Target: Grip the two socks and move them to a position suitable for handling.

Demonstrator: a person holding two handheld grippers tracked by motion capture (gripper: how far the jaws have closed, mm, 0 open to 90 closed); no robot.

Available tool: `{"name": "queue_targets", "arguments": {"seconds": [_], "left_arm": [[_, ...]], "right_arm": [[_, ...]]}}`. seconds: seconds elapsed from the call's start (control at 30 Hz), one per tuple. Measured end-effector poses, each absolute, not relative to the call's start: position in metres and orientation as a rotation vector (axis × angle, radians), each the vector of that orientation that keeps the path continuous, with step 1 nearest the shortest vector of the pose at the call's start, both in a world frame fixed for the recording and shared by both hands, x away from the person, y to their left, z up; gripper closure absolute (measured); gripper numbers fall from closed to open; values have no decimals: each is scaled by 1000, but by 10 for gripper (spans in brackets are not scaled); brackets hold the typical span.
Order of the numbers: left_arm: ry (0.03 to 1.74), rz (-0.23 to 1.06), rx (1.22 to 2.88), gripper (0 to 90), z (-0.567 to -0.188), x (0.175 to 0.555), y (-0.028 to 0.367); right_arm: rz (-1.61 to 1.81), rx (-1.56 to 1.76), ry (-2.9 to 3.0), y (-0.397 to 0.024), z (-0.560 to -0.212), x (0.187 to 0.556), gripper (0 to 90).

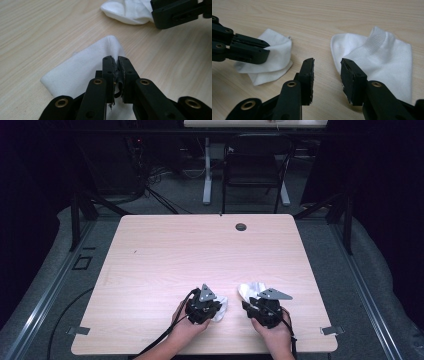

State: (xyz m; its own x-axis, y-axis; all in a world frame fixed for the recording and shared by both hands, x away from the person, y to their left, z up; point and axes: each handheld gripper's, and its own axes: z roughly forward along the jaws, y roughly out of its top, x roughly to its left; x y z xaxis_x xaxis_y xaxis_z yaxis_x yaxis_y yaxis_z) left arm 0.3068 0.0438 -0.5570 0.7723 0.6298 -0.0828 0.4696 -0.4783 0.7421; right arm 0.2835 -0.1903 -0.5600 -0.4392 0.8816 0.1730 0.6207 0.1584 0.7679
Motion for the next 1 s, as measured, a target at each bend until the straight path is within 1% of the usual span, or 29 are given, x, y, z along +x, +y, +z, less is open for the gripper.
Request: {"name": "queue_targets", "arguments": {"seconds": [0.13, 0.33, 0.37, 0.43, 0.5, 0.57, 0.7, 0.83, 1.0], "left_arm": [[828, 236, 2113, 846, -548, 307, 51], [854, 238, 2037, 852, -537, 310, 67], [860, 235, 2020, 854, -535, 310, 70], [864, 237, 2002, 855, -532, 310, 76], [870, 233, 1993, 855, -532, 310, 81], [877, 233, 1989, 855, -533, 309, 86], [882, 214, 1987, 854, -537, 310, 93], [896, 204, 1973, 852, -540, 312, 100], [905, 212, 1976, 849, -540, 313, 109]], "right_arm": [[1162, 1444, 2129, -190, -560, 284, 631], [1167, 1438, 2134, -187, -560, 283, 641], [1176, 1434, 2139, -185, -560, 283, 654], [1202, 1410, 2173, -178, -559, 282, 710], [1238, 1355, 2239, -163, -559, 281, 781], [1236, 1330, 2264, -157, -559, 281, 798], [1210, 1205, 2310, -124, -565, 282, 851], [1166, 1167, 2348, -110, -571, 285, 854], [1106, 1177, 2380, -108, -580, 288, 864]]}}
